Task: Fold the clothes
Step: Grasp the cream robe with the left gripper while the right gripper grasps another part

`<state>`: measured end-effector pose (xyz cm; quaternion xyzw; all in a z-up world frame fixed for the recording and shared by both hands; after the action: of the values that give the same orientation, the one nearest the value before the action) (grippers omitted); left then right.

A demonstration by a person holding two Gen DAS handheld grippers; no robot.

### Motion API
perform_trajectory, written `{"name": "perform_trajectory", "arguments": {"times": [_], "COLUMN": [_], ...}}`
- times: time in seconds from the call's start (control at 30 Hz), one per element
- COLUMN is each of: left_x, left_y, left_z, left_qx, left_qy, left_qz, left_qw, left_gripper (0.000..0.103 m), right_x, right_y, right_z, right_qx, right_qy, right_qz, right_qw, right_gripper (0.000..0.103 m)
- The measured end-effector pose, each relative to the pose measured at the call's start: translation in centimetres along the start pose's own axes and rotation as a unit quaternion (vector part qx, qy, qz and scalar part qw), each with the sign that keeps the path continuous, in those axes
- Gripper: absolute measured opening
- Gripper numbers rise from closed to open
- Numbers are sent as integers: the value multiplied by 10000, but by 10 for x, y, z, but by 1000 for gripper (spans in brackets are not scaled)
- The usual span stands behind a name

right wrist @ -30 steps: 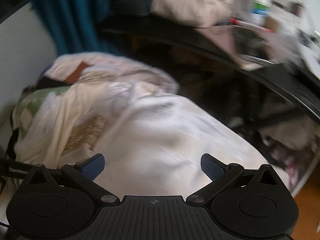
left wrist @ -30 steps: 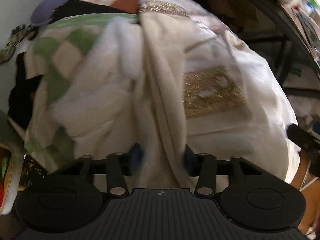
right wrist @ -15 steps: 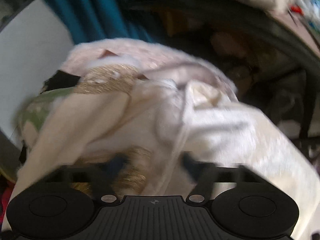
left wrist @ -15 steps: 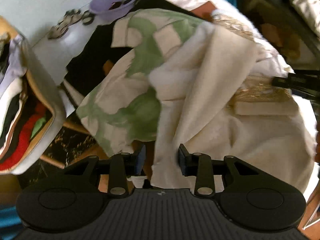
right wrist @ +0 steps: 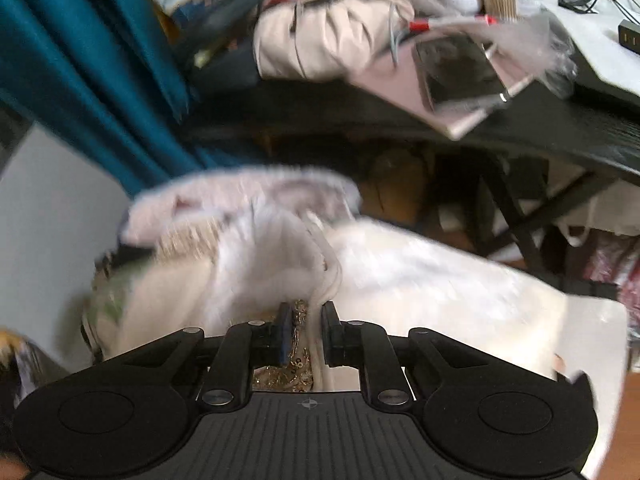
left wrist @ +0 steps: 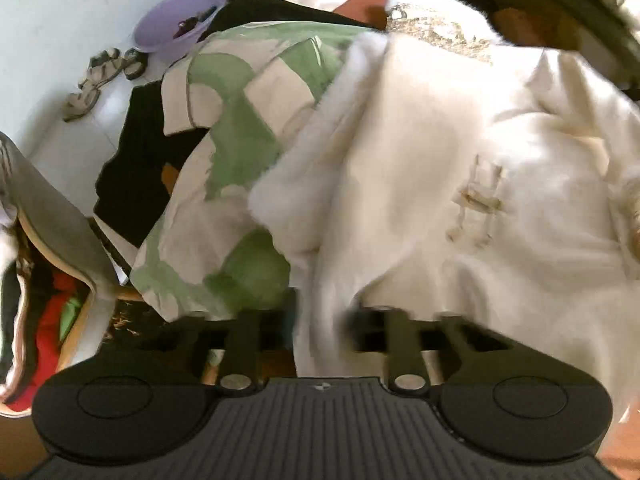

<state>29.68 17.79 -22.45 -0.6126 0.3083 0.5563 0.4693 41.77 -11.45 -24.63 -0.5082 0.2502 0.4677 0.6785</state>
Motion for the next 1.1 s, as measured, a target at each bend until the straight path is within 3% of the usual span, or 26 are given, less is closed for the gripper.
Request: {"name": "perform_trajectory", "arguments": {"times": [0.07, 0.1, 0.17, 0.2, 0.23, 0.27, 0.3, 0.33, 0.37, 0.4, 0.43, 0.6, 0.7, 0.77, 0.83, 0.87, 0.97, 1.1], "left_x": [-15, -18, -16, -13, -11, -9, -8, -7, -5, -2, 0, 13, 16, 19, 23, 24, 29, 39], "left_y": [10, 16, 29, 34, 38, 39, 40, 39, 37, 34, 33, 29, 24, 21, 19, 19, 15, 5], "left_z": [13, 21, 37, 42, 47, 48, 50, 49, 47, 44, 41, 28, 25, 29, 34, 37, 45, 33], "left_qx": [-92, -221, -557, -631, -687, -722, -753, -740, -703, -642, -596, -355, -50, 32, 196, 282, 219, -72], "left_qy": [-94, -120, -54, -10, 32, 116, 210, 209, 200, 236, 272, 377, 291, 313, 489, 579, 1078, 1820], "left_qz": [-127, -96, 144, 225, 297, 304, 296, 282, 267, 247, 230, 48, -315, -554, -721, -796, -821, -602], "left_qw": [9998, 9996, 9983, 9978, 9972, 9969, 9965, 9966, 9970, 9974, 9976, 9986, 9991, 9980, 9960, 9947, 9905, 9814], "left_gripper": [15, 14, 14, 14, 14, 16, 20, 31, 40, 59, 69, 73, 83, 85, 86, 86, 86, 91], "right_x": [7, 11, 20, 25, 30, 37, 48, 63, 78, 96, 117, 210, 255, 281, 280, 271, 227, 149], "right_y": [6, 5, -1, -7, -13, -21, -29, -38, -46, -53, -59, -87, -86, -85, -74, -70, -62, -63], "right_z": [4, 9, 27, 38, 49, 61, 72, 84, 96, 107, 116, 134, 122, 114, 115, 119, 138, 139], "right_qx": [-177, -361, -795, -975, -1151, -1320, -1523, -1768, -2015, -2265, -2491, -3319, -3054, -2885, -2860, -2931, -3310, -3160], "right_qy": [239, 448, 745, 779, 784, 680, 558, 500, 461, 500, 562, 904, 954, 934, 532, 477, 500, -7], "right_qz": [259, 251, 49, -93, -227, -321, -372, -390, -402, -381, -305, -158, 431, 797, 919, 832, 354, 28], "right_qw": [9992, 9980, 9940, 9921, 9900, 9884, 9861, 9822, 9776, 9720, 9664, 9388, 9465, 9496, 9523, 9513, 9416, 9487], "right_gripper": [23, 32, 48, 64, 74, 75, 79, 86, 88, 88, 93, 102, 102, 93, 13, 7, 6, 5]}}
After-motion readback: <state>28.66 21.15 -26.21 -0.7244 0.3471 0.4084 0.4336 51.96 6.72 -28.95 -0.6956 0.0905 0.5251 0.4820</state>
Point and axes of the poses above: each gripper's, at about its wrist camera, not at the fingertips, and x roughly the way its jaws point, z to its left, y to its underside, the point moved 5 cm from there along x, roughly the way its jaws point, and after that the axes turned 3 degrees about -x, right-handed, at the moved point
